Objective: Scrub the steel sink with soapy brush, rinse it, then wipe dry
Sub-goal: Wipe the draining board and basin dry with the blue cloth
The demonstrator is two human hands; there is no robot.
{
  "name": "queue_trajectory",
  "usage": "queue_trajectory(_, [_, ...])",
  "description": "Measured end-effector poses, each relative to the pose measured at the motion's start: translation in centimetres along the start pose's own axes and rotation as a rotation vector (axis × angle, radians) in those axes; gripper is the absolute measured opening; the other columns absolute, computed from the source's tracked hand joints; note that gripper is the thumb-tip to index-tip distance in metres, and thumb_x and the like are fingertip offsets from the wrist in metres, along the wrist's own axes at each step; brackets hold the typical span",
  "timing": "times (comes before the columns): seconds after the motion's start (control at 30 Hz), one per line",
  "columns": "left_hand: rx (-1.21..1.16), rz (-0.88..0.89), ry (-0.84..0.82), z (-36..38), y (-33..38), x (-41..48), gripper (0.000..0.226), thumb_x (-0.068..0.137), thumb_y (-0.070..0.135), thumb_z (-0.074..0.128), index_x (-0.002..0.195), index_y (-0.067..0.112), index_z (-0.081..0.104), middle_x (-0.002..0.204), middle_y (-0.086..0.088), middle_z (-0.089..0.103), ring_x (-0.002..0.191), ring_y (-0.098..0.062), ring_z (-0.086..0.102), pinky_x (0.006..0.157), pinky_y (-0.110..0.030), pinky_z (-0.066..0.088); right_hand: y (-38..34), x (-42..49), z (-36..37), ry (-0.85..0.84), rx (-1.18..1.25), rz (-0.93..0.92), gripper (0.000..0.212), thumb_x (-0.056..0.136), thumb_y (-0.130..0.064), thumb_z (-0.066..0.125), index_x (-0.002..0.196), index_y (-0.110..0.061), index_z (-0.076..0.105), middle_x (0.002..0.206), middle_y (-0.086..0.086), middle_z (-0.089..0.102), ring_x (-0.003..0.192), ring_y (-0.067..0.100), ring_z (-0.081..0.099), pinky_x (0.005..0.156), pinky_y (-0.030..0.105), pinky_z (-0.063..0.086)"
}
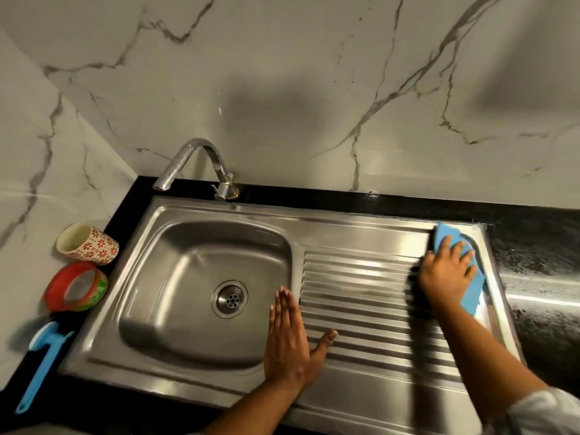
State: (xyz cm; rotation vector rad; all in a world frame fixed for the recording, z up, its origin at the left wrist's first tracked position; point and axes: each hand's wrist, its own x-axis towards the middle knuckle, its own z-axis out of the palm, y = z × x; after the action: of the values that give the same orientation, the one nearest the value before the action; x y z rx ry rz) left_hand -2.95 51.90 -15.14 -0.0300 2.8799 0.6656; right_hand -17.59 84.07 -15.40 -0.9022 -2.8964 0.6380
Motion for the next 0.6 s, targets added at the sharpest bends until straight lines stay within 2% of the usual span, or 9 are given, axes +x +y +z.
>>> queue_trajectory(0.1, [-0.047,0.003,-0.002,0.0,-0.4,0.1,0.121,0.088,0.097,0.02,0.159,0.016,-0.034,0.168,-0.002,-0.04,0.157,-0.015,-0.032,0.132,-0.04,-0.006,-3.9,-1.1,3.9,0.002,-0.171,0.014,0.07,0.103,-0.036,0.04,0.162,-0.008,0.014,0.168,0.025,0.011,0.154,0.046,0.01,0.123,0.059,0.012])
queue_trajectory(0.2, [-0.101,0.053,0.05,0.6,-0.7,0.3,0.124,0.089,0.096,0.029,0.164,0.012,-0.024,0.172,-0.006,-0.03,0.16,-0.018,-0.025,0.132,-0.039,-0.007,-9.1,-3.2,6.5,0.001,-0.213,-0.012,0.072,0.104,-0.039,0.035,0.163,-0.008,0.007,0.169,0.022,0.004,0.155,0.043,0.005,0.125,0.057,0.008])
queue_trajectory(0.27, [-0.145,0.074,0.071,1.4,-1.5,0.5,0.122,0.092,0.09,0.037,0.167,0.007,-0.009,0.176,-0.012,-0.014,0.164,-0.023,-0.01,0.132,-0.04,0.0,-13.4,-5.6,8.5,-0.026,-0.226,-0.076,0.072,0.104,-0.039,0.033,0.163,-0.007,0.007,0.169,0.023,0.004,0.156,0.042,0.005,0.126,0.057,0.009])
queue_trajectory(0.33, [-0.219,0.092,0.12,1.9,-2.0,0.5,0.112,0.097,0.08,0.044,0.167,-0.002,0.012,0.176,-0.018,0.007,0.163,-0.032,0.014,0.129,-0.046,0.017,-18.0,-8.6,10.6,-0.074,-0.223,-0.179,0.072,0.104,-0.039,0.033,0.163,-0.008,0.006,0.169,0.023,0.003,0.156,0.04,0.002,0.126,0.055,0.008])
queue_trajectory(0.4, [-0.41,0.129,0.211,1.1,-2.3,0.6,0.093,0.105,0.067,0.04,0.161,-0.006,0.031,0.171,-0.02,0.027,0.156,-0.038,0.034,0.121,-0.056,0.034,-22.7,-11.6,12.7,-0.129,-0.203,-0.28,0.073,0.104,-0.038,0.033,0.164,-0.012,0.002,0.17,0.02,-0.004,0.157,0.037,-0.006,0.127,0.052,0.003])
queue_trajectory(0.43, [-0.566,0.126,0.258,-0.3,-2.4,0.9,0.083,0.109,0.063,0.034,0.16,-0.003,0.035,0.17,-0.017,0.032,0.155,-0.037,0.037,0.12,-0.059,0.035,-24.8,-13.0,13.6,-0.154,-0.188,-0.327,0.072,0.104,-0.037,0.033,0.164,-0.016,-0.001,0.17,0.016,-0.008,0.157,0.034,-0.011,0.127,0.051,0.001])
queue_trajectory(0.5, [-0.863,0.073,0.275,-3.7,-2.8,1.4,0.071,0.112,0.057,0.03,0.164,0.009,0.033,0.171,-0.007,0.033,0.157,-0.031,0.033,0.126,-0.061,0.027,-28.1,-15.3,14.7,-0.216,-0.125,-0.423,0.069,0.105,-0.033,0.032,0.164,-0.023,-0.001,0.17,0.007,-0.014,0.156,0.027,-0.018,0.128,0.048,-0.004])
queue_trajectory(0.53, [-0.943,0.074,0.26,-4.5,-4.0,1.5,0.07,0.112,0.057,0.029,0.165,0.012,0.031,0.172,-0.006,0.032,0.158,-0.03,0.031,0.128,-0.059,0.022,-29.7,-16.3,15.2,-0.247,-0.07,-0.493,0.066,0.105,-0.031,0.033,0.164,-0.026,0.003,0.17,0.004,-0.011,0.156,0.024,-0.017,0.128,0.046,-0.003])
queue_trajectory(0.6, [-0.804,0.071,0.247,-5.4,-7.8,1.0,0.077,0.108,0.066,0.032,0.164,0.014,0.029,0.171,-0.012,0.031,0.158,-0.033,0.032,0.128,-0.055,0.024,-32.7,-18.4,15.8,-0.346,0.11,-0.615,0.06,0.105,-0.028,0.035,0.164,-0.027,0.019,0.171,0.003,0.009,0.158,0.023,0.0,0.129,0.044,0.008])
